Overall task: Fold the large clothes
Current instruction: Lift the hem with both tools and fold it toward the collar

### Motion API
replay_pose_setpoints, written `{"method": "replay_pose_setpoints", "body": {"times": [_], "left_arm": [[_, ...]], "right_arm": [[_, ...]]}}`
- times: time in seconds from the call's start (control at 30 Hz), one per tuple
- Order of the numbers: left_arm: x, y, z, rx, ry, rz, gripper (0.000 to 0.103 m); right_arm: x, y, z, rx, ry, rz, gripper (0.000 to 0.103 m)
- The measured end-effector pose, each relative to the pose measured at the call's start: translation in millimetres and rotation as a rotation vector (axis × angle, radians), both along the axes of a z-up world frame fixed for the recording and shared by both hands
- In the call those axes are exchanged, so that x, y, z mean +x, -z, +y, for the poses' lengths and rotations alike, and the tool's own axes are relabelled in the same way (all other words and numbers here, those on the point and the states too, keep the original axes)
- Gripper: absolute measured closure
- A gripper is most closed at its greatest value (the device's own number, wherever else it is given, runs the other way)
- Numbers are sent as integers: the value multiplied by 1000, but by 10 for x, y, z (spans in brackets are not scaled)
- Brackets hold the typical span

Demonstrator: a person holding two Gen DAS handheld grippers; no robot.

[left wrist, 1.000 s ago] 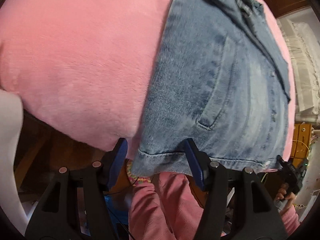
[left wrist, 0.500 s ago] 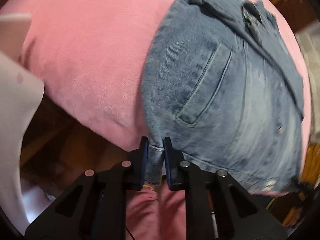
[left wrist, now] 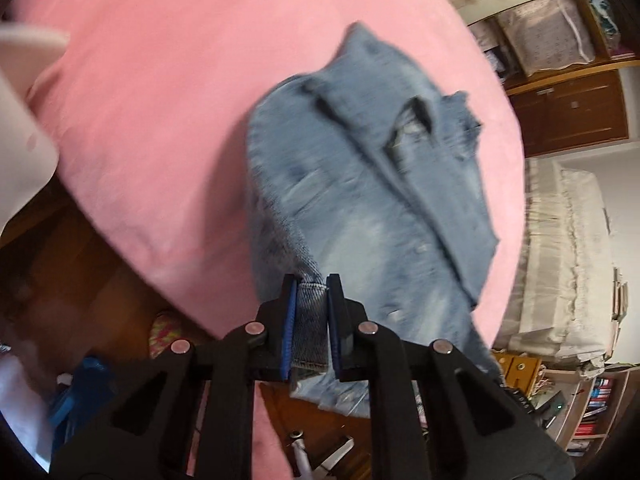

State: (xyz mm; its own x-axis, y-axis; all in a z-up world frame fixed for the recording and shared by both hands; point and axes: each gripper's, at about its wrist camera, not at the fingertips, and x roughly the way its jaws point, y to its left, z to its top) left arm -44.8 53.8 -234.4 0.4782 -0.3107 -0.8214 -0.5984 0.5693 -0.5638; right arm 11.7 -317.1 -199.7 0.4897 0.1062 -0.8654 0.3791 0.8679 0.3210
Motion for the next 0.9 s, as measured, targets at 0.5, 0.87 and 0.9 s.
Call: {"method": "replay_pose_setpoints", "body": {"times": [0.5, 0.87, 0.9], "left_arm": [[1367, -1659, 208, 151, -195, -285, 94], [2691, -1481, 531, 243, -174, -272, 94], [2863, -1408, 550, 260, -159, -267, 94]], "right_arm": [[1728, -1216, -432, 130, -119, -139, 90], [3386, -1004, -778, 202, -55, -59, 90], [3525, -940, -789, 201, -36, -58, 89]]}}
